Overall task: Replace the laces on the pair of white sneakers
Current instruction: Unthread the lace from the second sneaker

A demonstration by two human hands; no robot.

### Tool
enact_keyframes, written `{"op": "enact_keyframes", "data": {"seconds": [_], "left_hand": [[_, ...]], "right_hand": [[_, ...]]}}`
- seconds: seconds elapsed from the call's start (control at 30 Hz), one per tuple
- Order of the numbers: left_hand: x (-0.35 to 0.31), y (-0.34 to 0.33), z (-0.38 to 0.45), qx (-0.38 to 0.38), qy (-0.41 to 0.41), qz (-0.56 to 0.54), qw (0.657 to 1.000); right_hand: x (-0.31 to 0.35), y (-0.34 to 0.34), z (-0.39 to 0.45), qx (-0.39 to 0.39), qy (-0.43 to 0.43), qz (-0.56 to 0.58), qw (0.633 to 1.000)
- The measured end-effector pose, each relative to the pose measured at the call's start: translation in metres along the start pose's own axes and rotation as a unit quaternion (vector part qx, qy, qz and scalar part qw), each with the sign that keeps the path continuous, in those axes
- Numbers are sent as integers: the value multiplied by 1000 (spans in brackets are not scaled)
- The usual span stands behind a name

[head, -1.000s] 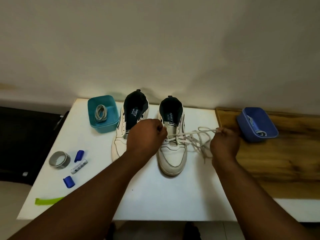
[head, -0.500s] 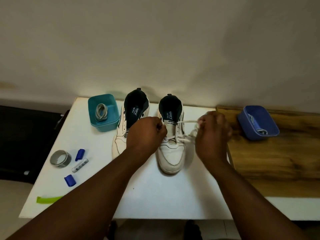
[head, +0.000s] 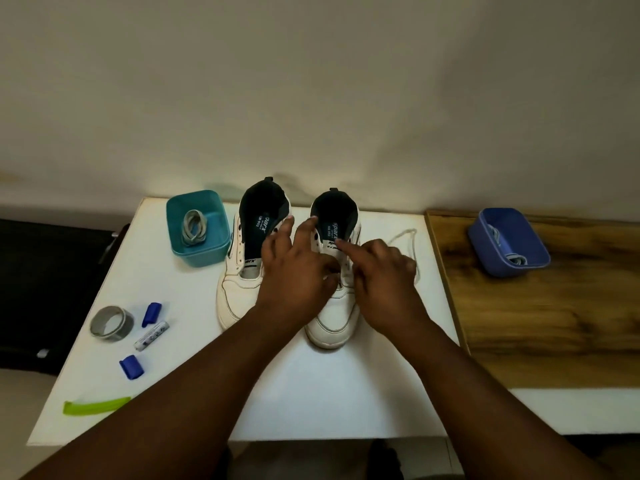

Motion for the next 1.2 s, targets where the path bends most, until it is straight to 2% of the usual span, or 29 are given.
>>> {"op": "enact_keyframes", "data": {"seconds": [0.07, 0.17, 0.23, 0.3, 0.43, 0.73, 0.83, 0.93, 0.97, 1.03, 1.13, 1.2], "left_hand": [[-1, 9, -3, -36, -5, 5, 999], [3, 21, -7, -82, 49, 8, 995], [9, 24, -10, -97, 78, -13, 992], [9, 25, -9, -101, 65, -21, 993], [-8, 19, -5, -71, -15, 12, 997], [4, 7, 1, 16, 16, 27, 999], [1, 19, -6, -43, 33, 52, 997], [17, 42, -19, -133, 140, 63, 979], [21, 46, -22, -150, 150, 48, 976], [17, 45, -19, -158, 99, 17, 982], [-2, 26, -6, -97, 2, 42, 994], [-4, 13, -3, -49, -5, 49, 998]], "right_hand": [[-3, -3, -2, -2, 13, 32, 999], [-8, 7, -2, -48, 28, 62, 997], [-11, 12, -2, -71, 30, 94, 993], [-13, 13, -3, -84, 32, 112, 990], [-13, 11, -2, -85, 45, 125, 988], [-13, 15, -5, -108, 25, 136, 984], [-12, 15, -5, -112, 24, 127, 985], [-12, 16, -5, -118, 15, 121, 985], [-13, 16, -6, -122, 13, 119, 985], [-14, 18, -6, -126, 14, 123, 984], [-13, 17, -5, -116, 24, 127, 985], [-12, 17, -5, -114, 27, 132, 984]]}}
Point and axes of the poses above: each hand's wrist, its own z-axis towards the middle knuckle, its own y-axis out of the back of the hand, x = y × z, the point moved 10 cm from there along z, towards the middle knuckle, and after that the axes turned 15 degrees about x, right-handed, at the moved point
